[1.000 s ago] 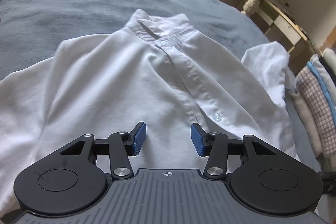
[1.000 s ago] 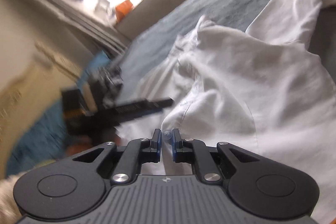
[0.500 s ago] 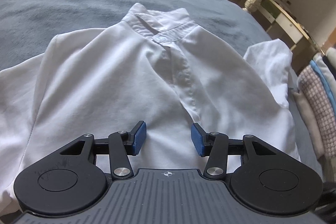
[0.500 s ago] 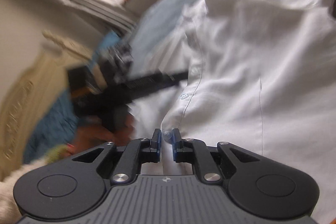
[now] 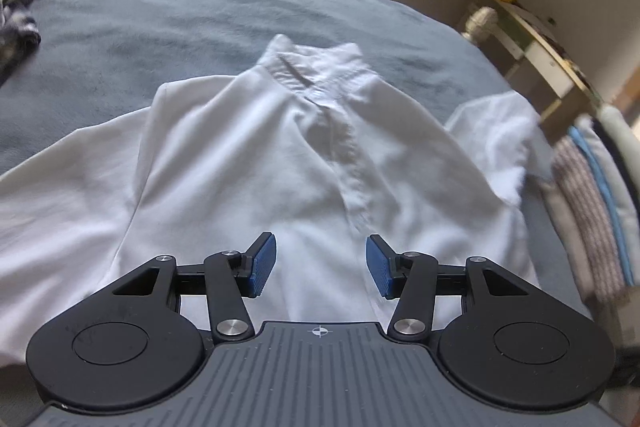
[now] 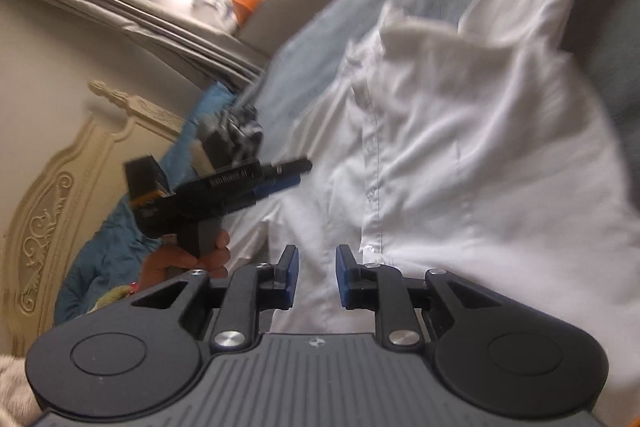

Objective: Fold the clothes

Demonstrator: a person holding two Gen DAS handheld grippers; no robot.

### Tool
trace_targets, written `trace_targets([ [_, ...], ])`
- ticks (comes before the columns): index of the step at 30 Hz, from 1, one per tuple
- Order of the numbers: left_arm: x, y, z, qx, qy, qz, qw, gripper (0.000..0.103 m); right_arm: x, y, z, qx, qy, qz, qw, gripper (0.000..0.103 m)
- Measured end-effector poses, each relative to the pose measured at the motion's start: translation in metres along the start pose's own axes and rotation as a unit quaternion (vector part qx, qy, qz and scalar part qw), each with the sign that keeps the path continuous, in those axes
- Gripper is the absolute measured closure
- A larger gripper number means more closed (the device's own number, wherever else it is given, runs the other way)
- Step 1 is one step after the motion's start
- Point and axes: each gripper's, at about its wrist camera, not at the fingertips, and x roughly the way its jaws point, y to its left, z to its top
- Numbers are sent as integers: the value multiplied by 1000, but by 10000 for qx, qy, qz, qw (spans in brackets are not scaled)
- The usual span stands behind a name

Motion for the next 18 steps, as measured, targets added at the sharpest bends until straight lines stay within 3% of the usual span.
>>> trace_targets([
  [2,-16,-9,-8,281,68,-60,9996,53,-31,9,-7,-281,-118,-42,9995,81],
  [5,-39,-24,-29,758,256,-207,9966,53,-66,37,-27,-1217,252,-335,9917,81],
  [9,-57,-47,-75,1416,804,-454,9856,53,-51,56,-71,-2590,821,-718,9597,81],
  [13,-64,-68,-130,1837,1119,-734,9738,53,-22,70,-119,-3928,1365,-1076,9030,81],
  [15,-68,-76,-153,1969,1092,-809,9710,53,-8,77,-143,-4562,1625,-1246,8660,82],
  [18,-74,-85,-182,2158,1054,-901,9665,53,14,88,-179,-5456,1995,-1484,8003,82],
])
